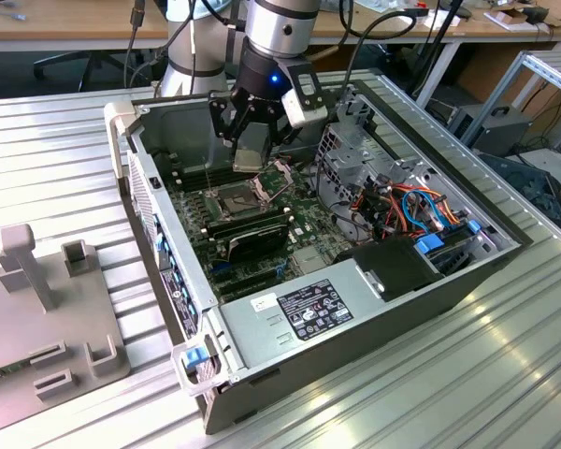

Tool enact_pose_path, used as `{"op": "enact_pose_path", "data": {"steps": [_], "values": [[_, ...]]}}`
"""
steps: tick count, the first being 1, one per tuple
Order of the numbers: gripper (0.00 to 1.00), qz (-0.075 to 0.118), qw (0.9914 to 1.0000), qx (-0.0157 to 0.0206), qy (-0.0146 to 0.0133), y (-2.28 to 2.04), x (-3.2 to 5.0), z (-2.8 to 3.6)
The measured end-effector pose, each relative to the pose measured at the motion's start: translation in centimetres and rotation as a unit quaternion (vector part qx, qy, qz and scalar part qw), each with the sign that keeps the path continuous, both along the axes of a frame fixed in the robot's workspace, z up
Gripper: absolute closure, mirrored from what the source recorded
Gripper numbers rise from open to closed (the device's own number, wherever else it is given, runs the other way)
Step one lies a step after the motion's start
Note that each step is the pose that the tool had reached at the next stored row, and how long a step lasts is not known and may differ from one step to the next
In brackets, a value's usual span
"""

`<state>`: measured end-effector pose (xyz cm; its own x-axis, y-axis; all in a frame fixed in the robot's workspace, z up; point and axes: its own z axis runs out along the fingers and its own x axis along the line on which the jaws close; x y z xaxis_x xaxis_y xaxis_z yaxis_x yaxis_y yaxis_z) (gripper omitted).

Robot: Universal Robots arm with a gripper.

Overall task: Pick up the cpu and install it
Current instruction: 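Place the cpu into insertion slot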

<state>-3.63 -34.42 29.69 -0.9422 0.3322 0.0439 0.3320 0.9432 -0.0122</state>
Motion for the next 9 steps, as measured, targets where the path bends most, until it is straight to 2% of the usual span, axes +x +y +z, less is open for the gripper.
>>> {"op": "enact_pose_path", "data": {"steps": [4,9], "values": [[0.47,-0.024,0.99971,0.0,0.0,0.0,0.0,-0.02],[0.47,-0.044,0.99901,0.0,0.0,0.0,0.0,-0.03]]}}
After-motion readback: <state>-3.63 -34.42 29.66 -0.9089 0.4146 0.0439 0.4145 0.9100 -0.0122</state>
